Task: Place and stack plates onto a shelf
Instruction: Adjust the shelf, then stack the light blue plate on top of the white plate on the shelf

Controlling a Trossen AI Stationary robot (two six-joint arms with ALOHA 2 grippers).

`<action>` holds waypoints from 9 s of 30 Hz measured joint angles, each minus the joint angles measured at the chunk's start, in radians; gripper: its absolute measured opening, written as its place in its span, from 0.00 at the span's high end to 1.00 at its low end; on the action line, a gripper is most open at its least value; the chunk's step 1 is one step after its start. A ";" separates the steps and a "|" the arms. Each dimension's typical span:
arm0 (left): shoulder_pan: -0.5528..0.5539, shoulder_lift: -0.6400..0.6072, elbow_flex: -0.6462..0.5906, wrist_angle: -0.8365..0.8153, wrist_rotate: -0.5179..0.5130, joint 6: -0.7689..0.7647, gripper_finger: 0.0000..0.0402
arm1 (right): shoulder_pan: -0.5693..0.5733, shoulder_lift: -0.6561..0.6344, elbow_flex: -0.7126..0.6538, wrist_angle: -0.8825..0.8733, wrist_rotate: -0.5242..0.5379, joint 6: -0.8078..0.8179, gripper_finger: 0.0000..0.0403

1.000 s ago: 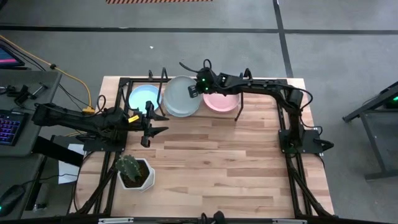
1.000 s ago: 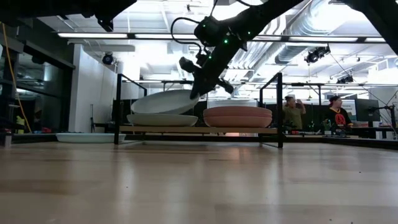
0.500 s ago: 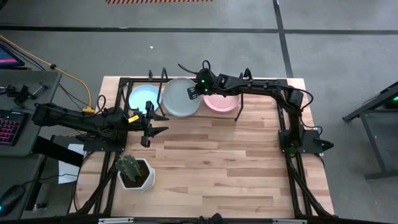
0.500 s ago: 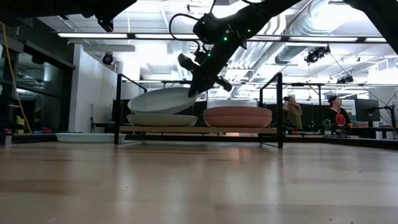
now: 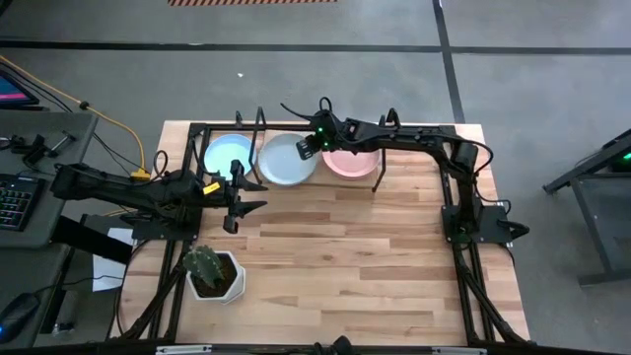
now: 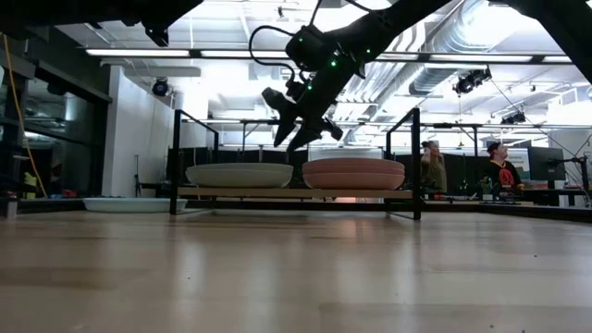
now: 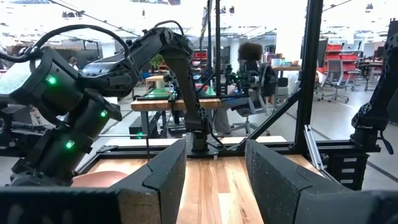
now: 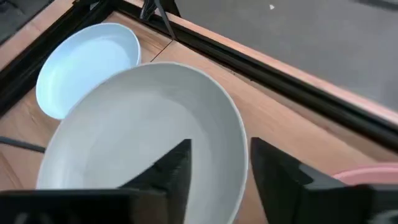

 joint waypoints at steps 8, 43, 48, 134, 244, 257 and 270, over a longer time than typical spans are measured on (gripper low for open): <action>0.000 0.000 0.000 -0.003 0.000 0.000 0.62 | -0.002 -0.082 0.000 -0.108 0.001 -0.126 0.51; 0.000 0.000 0.000 -0.082 -0.002 -0.062 0.62 | 0.391 -0.397 -0.023 -0.765 0.461 -0.234 0.97; 0.000 0.000 0.000 -0.082 -0.003 -0.062 0.62 | 0.435 -0.567 -0.269 -0.632 0.460 -0.166 0.99; 0.551 0.618 0.426 -1.564 -0.549 -0.218 1.00 | 0.548 -0.811 -0.845 0.486 0.393 -0.438 1.00; 0.352 0.809 0.426 -1.631 -0.205 -0.417 1.00 | 0.548 -0.811 -0.845 0.502 0.367 -0.430 1.00; 0.141 0.785 0.426 -1.507 -0.458 -0.542 1.00 | 0.548 -0.811 -0.845 0.495 0.367 -0.430 1.00; 0.143 0.457 0.181 -1.301 -0.484 -0.665 1.00 | 0.548 -0.811 -0.845 0.500 0.367 -0.438 1.00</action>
